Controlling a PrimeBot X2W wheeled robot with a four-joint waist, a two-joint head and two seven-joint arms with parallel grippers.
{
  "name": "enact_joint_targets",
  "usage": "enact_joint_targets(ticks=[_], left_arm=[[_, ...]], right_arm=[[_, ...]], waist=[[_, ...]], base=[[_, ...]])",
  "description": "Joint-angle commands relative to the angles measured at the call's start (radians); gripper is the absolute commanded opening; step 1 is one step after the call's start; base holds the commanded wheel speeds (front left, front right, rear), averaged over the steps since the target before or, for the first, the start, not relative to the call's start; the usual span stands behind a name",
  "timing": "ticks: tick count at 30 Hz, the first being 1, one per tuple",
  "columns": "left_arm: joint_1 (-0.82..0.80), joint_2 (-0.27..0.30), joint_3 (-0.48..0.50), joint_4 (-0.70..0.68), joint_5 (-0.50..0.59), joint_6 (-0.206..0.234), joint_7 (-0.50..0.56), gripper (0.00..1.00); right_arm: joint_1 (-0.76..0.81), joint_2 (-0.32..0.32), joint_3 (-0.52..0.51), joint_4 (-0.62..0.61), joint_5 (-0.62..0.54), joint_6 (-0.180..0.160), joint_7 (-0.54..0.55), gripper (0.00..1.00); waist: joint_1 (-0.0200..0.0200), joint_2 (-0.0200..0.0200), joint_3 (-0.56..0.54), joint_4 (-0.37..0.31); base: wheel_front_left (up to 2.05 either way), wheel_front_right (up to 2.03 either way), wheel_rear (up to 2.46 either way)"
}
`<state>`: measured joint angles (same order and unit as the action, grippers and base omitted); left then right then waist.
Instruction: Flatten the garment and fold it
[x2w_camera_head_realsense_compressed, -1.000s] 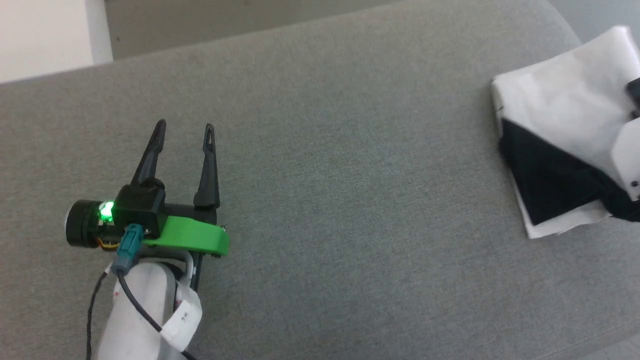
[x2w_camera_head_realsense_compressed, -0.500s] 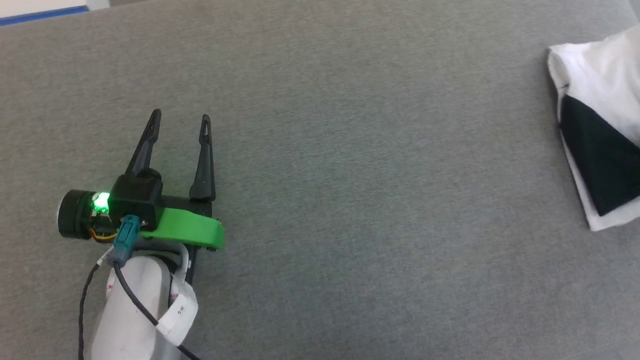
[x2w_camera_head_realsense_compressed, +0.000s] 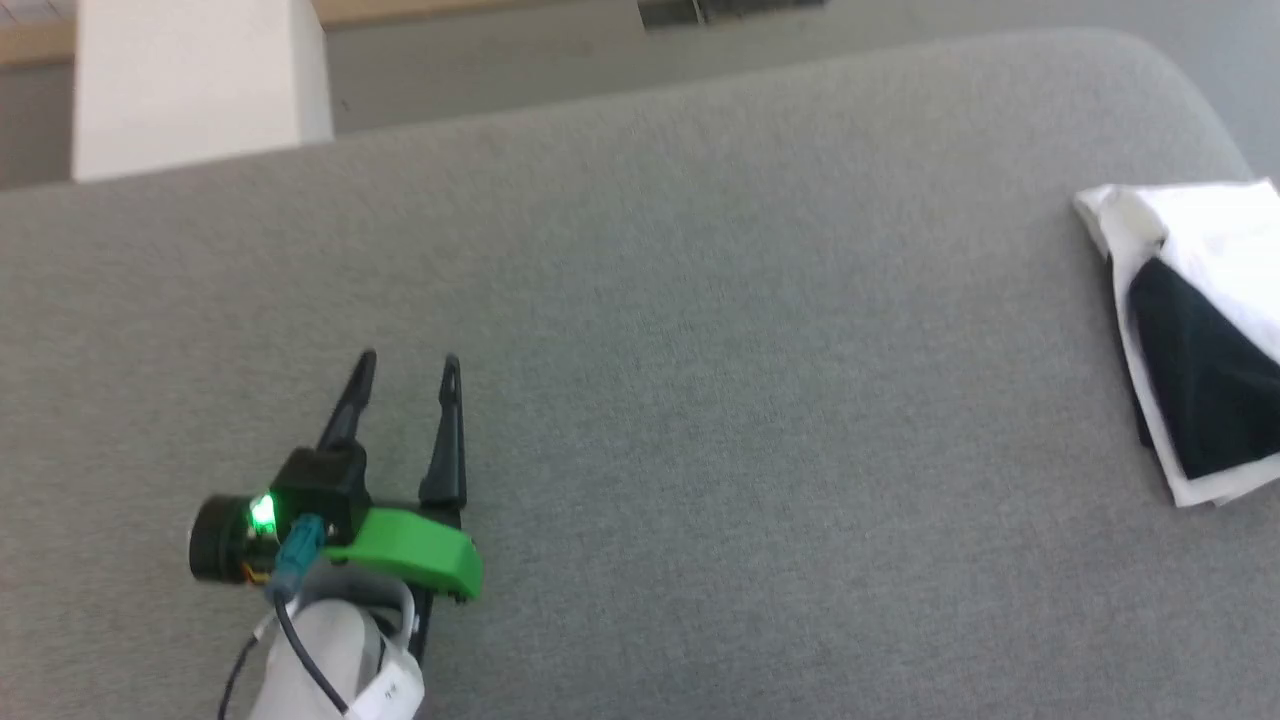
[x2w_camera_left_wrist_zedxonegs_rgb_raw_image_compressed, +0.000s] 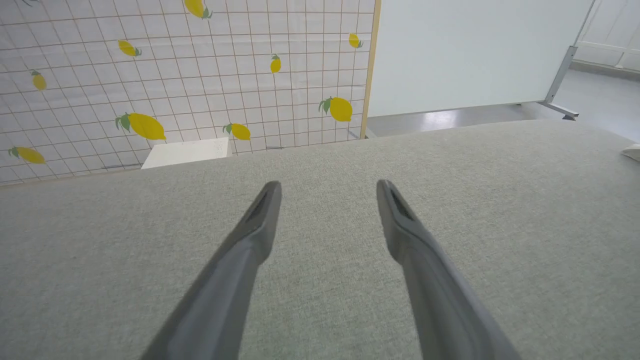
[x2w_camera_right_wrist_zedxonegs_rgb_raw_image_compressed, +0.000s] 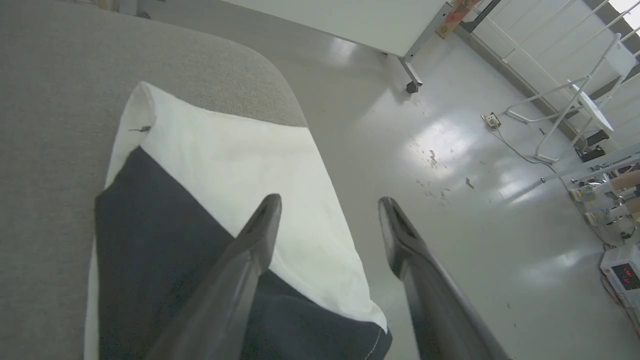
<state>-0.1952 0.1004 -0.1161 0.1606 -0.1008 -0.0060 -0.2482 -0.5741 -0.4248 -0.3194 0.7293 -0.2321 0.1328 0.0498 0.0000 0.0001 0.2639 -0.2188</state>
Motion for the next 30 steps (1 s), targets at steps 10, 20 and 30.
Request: enact_joint_targets(ticks=[10,20,30], left_arm=[[0.075,-0.021,-0.003,0.052,-0.046,0.016,-0.013,1.0],[0.113,-0.034,-0.016,0.067,-0.062,0.015,-0.013,1.0],[0.133,-0.044,-0.028,0.068,-0.091,0.018,-0.013,1.0]], right_arm=[[0.23,0.164,0.007,-0.318,0.213,-0.002,-0.176,1.0],[0.457,0.329,0.142,-0.617,0.328,-0.002,-0.206,1.0],[0.579,0.368,0.245,-0.679,0.31,-0.002,-0.186,1.0]], waist=[[0.0,-0.0001,-0.224,0.133],[0.0,-0.0001,-0.281,0.202],[0.0,-0.0001,-0.297,0.242]], base=[[0.0,0.0,0.0],[0.0,0.0,0.0],[0.0,0.0,0.0]])
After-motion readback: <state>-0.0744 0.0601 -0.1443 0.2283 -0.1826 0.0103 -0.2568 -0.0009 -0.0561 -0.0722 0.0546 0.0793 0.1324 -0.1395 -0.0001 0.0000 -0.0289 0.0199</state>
